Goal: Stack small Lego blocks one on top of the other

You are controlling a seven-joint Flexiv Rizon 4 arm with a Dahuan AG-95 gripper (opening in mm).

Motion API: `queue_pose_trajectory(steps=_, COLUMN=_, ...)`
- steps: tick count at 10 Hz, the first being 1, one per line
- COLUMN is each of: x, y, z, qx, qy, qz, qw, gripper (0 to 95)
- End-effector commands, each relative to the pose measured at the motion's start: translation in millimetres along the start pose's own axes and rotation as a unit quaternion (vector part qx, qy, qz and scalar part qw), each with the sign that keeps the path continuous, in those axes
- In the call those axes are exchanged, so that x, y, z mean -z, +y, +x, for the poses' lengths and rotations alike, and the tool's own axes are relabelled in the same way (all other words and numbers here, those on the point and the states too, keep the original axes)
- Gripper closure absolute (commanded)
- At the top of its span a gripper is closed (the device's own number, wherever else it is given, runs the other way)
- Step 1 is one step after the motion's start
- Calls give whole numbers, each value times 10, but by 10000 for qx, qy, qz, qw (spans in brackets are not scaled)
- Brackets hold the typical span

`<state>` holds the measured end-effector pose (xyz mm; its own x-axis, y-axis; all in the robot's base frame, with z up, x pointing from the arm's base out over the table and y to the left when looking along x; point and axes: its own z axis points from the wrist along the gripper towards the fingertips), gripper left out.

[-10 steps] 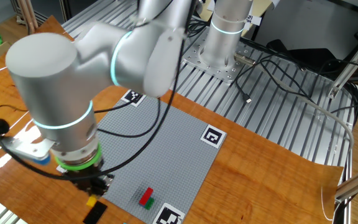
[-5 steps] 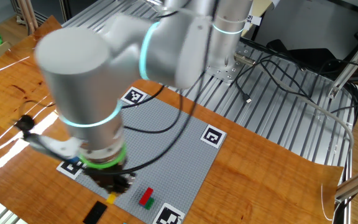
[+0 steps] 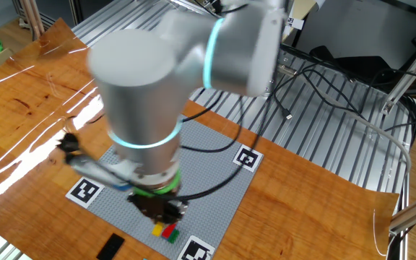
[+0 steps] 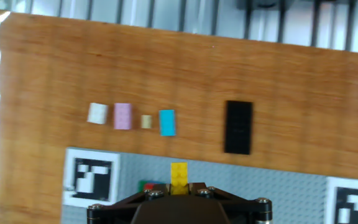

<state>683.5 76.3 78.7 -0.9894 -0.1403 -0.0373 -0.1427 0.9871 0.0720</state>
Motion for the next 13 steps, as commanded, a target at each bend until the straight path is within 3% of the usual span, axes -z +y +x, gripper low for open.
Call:
queue_pose_trajectory(steps=1, x=-15, y=119, z=99, qx=-150, qy=-12, qz=27, qw=9999, gripper=950)
queue_pose_trajectory(steps=9, x=-216, y=138, z=191, qx=-442, qy=-99, qz=35, qw=9990, gripper=950)
queue_pose_trajectory(steps=13, x=-228, y=139, z=204, qx=-494, qy=-49, qz=44, qw=9988, gripper=950)
